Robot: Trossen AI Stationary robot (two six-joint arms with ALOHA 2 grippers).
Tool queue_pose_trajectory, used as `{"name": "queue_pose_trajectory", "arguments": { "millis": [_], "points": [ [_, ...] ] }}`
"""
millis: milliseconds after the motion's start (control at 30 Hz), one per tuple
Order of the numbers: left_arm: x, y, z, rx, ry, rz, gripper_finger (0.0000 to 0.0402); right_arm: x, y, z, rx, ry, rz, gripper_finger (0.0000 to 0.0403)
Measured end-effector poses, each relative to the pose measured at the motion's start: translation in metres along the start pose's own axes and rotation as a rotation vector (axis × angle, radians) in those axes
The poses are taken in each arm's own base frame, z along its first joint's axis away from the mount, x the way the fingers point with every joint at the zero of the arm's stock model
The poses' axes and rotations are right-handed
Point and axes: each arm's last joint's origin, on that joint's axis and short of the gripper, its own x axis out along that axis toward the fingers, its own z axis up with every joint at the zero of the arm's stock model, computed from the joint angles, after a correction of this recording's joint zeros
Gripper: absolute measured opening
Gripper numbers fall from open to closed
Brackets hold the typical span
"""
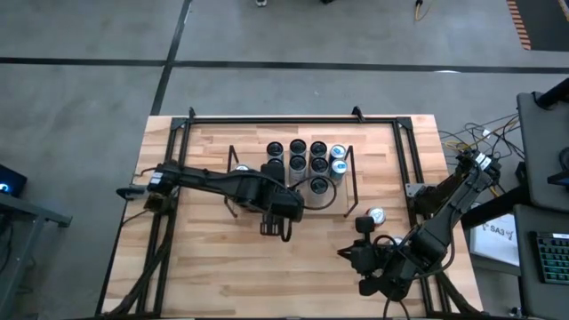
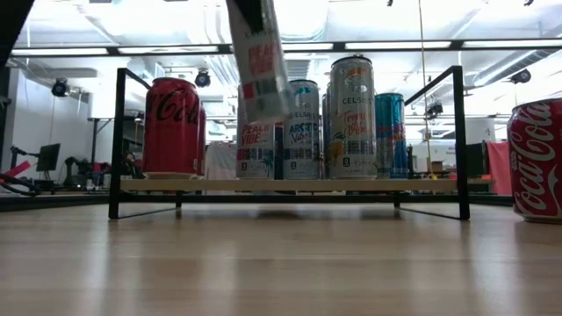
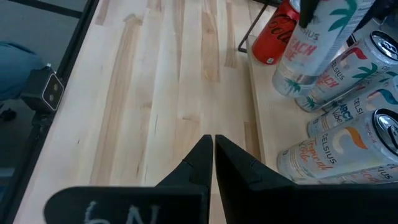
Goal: Place canned beverage on shelf
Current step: Put the white and pink soda can on the shelf aligned with the other white and pink soda can
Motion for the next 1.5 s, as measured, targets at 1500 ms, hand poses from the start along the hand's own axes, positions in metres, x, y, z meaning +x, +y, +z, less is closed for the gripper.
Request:
{"name": "queue_pose_trajectory", "arguments": {
  "millis": [1500],
  "points": [
    [0.045,0.002,-0.006,-0.008,0.096,-0.017,0.0239,0.000,0.000,0.000,0.013,0.000,0.000,0.0009]
  ]
}}
